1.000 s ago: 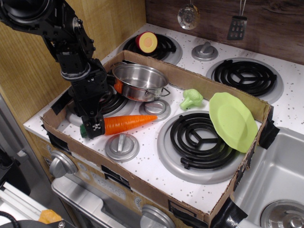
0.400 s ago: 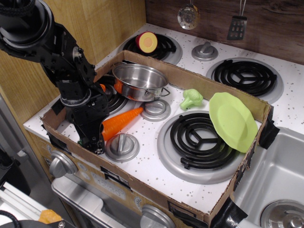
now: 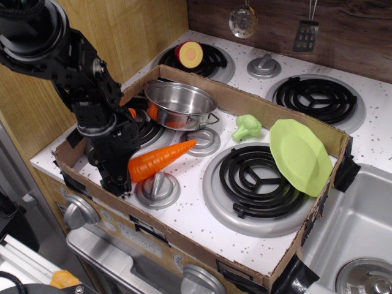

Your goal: Put carrot on plate

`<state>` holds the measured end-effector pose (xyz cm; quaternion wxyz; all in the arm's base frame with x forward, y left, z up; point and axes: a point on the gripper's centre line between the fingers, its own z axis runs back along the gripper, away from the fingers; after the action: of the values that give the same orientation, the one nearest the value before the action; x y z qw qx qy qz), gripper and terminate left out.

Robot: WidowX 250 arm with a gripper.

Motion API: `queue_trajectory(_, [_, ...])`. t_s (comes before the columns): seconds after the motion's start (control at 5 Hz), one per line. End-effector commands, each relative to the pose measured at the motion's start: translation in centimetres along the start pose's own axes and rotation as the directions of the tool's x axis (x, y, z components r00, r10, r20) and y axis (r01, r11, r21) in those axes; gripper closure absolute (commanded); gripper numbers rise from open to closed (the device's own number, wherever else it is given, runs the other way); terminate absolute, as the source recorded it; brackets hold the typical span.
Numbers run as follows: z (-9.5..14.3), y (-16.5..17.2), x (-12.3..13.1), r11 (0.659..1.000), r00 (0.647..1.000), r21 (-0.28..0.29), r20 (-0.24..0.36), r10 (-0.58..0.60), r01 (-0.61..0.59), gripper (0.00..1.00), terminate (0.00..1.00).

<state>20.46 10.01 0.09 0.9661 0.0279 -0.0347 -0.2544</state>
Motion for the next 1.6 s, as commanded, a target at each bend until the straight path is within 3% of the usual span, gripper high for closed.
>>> queue_trajectory(0.0, [6.3,1.4,3.7,0.994,0.997,0.084,0.031,-0.075,0.072,1.00,0.00])
queue_trajectory(0.2, [8.4,0.3,6.3,0.992,0.998,0.109,0.007,-0.061,0.060,1.00,0.00])
queue_trajectory(0.6, [7.1,-5.4,12.1,0.983,0.988,0.133,-0.104,-0.111,0.124,1.00,0.00])
queue_trajectory(0.8, [6.9,-7.9,14.4,0.988,0.985,0.079,-0.114,-0.126,0.135,1.00,0.00])
queue_trajectory(1.0, [7.2,-9.5,15.6,0.984,0.978,0.076,-0.143,-0.151,0.163,1.00,0.00])
queue_trajectory(1.2, [8.3,-10.4,16.9,0.975,0.964,0.120,-0.214,-0.157,0.186,1.00,0.00])
queue_trajectory(1.4, [8.2,-10.2,17.6,0.973,0.958,0.124,-0.235,-0.164,0.197,1.00,0.00])
